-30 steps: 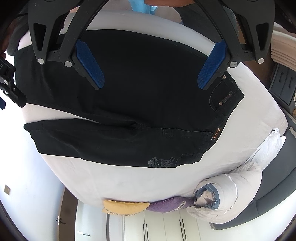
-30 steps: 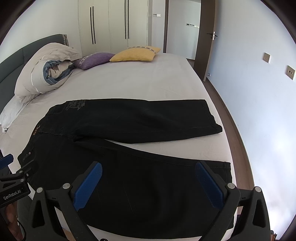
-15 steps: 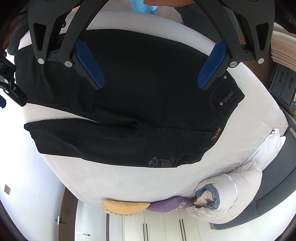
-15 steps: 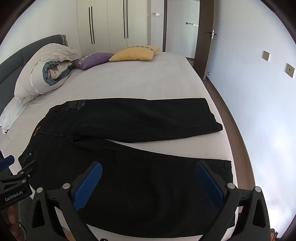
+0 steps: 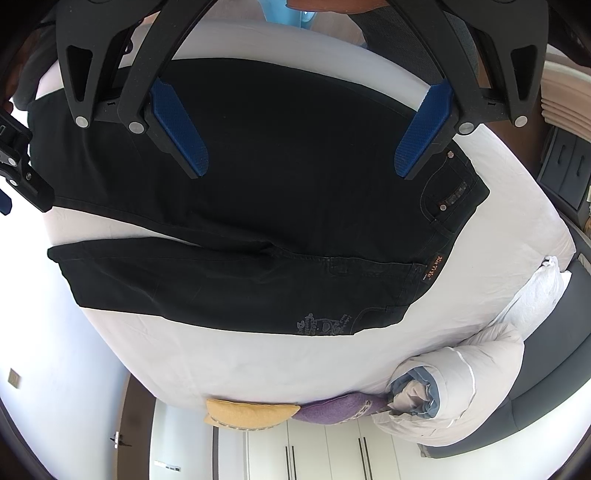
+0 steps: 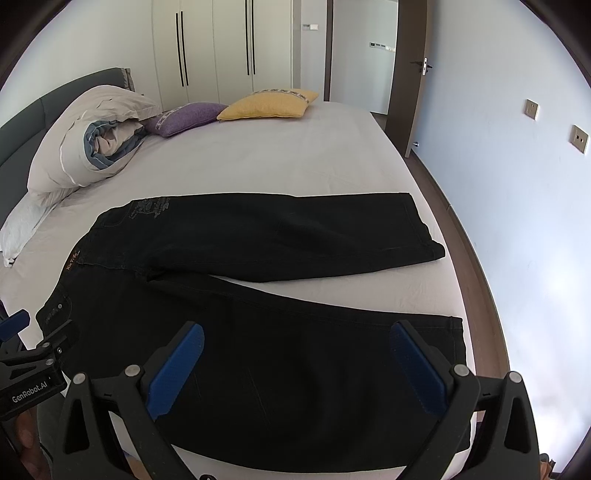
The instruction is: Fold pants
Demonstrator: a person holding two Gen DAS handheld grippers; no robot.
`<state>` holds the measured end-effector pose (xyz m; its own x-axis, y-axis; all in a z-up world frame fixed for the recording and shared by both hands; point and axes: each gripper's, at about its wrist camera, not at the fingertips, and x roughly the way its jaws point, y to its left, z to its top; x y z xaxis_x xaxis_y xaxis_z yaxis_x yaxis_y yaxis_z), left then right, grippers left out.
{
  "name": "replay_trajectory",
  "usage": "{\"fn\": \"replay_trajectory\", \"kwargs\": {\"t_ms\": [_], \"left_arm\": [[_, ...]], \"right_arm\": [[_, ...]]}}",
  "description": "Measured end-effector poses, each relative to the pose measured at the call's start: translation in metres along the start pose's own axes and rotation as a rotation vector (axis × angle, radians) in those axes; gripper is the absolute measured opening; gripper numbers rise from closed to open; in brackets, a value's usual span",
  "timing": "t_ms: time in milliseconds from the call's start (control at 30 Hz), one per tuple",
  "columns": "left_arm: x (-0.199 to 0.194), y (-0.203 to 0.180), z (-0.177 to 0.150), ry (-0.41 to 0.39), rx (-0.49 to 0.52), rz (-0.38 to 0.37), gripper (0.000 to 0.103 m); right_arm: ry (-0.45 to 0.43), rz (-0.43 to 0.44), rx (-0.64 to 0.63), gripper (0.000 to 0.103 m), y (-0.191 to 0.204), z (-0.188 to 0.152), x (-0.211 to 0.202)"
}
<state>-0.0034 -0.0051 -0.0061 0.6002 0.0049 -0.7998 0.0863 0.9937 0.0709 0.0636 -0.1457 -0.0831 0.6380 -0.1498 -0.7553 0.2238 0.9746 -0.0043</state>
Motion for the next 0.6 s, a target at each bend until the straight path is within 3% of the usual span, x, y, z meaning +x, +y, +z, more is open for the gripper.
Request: {"fn": "replay_trajectory", "kwargs": {"t_ms": [600], "left_arm": [[0.0017, -0.0010, -0.0027, 0.003, -0.002, 0.000, 0.103]], "right_arm": [[-0.001, 0.002, 0.001, 0.103, -0.0011, 0.0013, 0.0000]]}}
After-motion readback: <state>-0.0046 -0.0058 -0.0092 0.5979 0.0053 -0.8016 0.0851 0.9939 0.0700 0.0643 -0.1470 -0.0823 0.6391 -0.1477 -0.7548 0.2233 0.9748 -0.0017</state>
